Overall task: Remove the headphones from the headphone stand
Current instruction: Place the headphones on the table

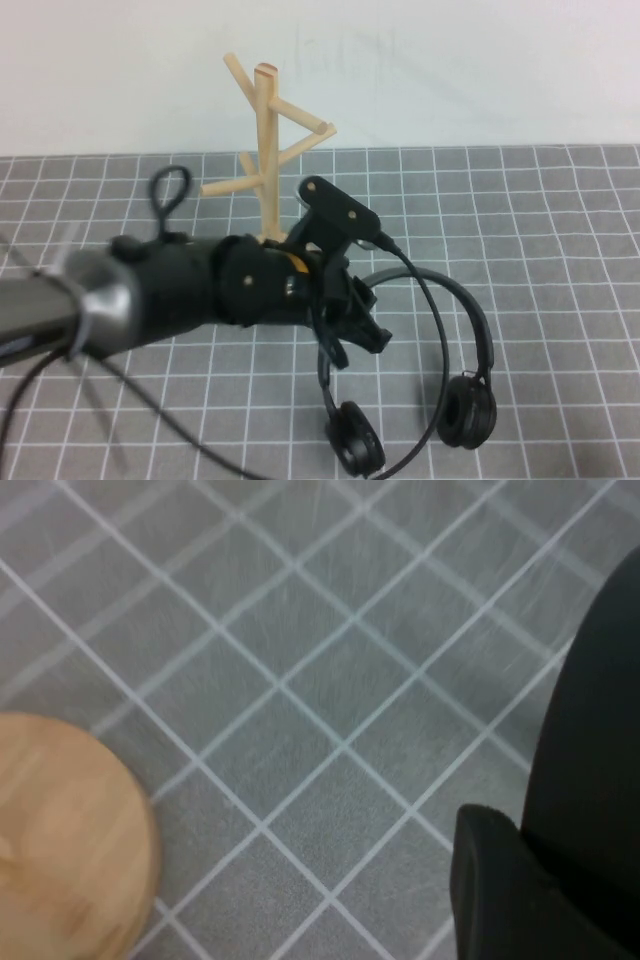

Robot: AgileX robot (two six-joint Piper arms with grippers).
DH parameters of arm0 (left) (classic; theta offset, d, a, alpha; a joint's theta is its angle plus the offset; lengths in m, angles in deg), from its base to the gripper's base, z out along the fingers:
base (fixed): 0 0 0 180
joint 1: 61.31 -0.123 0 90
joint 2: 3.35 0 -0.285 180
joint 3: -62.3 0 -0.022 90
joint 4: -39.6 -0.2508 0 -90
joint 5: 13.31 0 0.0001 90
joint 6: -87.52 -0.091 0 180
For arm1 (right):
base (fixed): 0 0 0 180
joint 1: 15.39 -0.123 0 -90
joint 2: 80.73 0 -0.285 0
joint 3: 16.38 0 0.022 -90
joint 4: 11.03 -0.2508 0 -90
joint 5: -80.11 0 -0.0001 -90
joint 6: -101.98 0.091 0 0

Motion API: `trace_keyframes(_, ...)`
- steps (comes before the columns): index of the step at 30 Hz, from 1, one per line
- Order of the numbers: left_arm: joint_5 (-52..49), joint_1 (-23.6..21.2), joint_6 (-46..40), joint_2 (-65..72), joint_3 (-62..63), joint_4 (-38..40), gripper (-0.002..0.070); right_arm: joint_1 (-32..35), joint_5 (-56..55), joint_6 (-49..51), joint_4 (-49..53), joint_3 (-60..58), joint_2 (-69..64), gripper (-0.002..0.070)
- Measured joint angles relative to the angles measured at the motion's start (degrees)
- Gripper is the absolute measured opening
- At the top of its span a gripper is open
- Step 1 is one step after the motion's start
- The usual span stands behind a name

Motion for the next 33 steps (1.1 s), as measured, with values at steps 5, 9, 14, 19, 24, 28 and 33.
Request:
trace_keyframes(5, -1.51, -0.94, 0.23, 7.4, 4.71, 0.51, 0.013, 0.0, 0.0, 0.0, 0.0, 0.0, 0.0, -0.0008)
trace_keyframes(9, -1.73, -1.3, 0.35, 9.94, 6.49, 0.35, 0.0107, 0.0, 0.0, 0.0, 0.0, 0.0, 0.0, -0.0008)
trace_keyframes(14, -2.08, -1.39, -0.38, 10.17, 7.02, -1.09, 0.011, 0.0, 0.0, 0.0, 0.0, 0.0, 0.0, -0.0008)
trace_keyframes(19, -2.12, -1.39, -0.38, 10.17, 7.24, -1.37, 0.0325, 0.0, 0.0, 0.0, 0.0, 0.0, 0.0, -0.0008)
trace_keyframes(24, -3.25, -1.39, -0.27, 9.21, 7.24, -1.37, 0.0433, 0.0, 0.0, 0.0, 0.0, 0.0, 0.0, -0.0008)
trace_keyframes(28, -6.57, -1.39, 0.73, 5.94, 7.24, -1.14, 0.0382, 0.0, 0.0, 0.0, 0.0, 0.0, 0.0, -0.0008)
trace_keyframes(33, -12.59, -1.39, 1.77, 0.0, 7.24, -0.82, 0.0138, 0.0, 0.0, 0.0, 0.0, 0.0, 0.0, -0.0008)
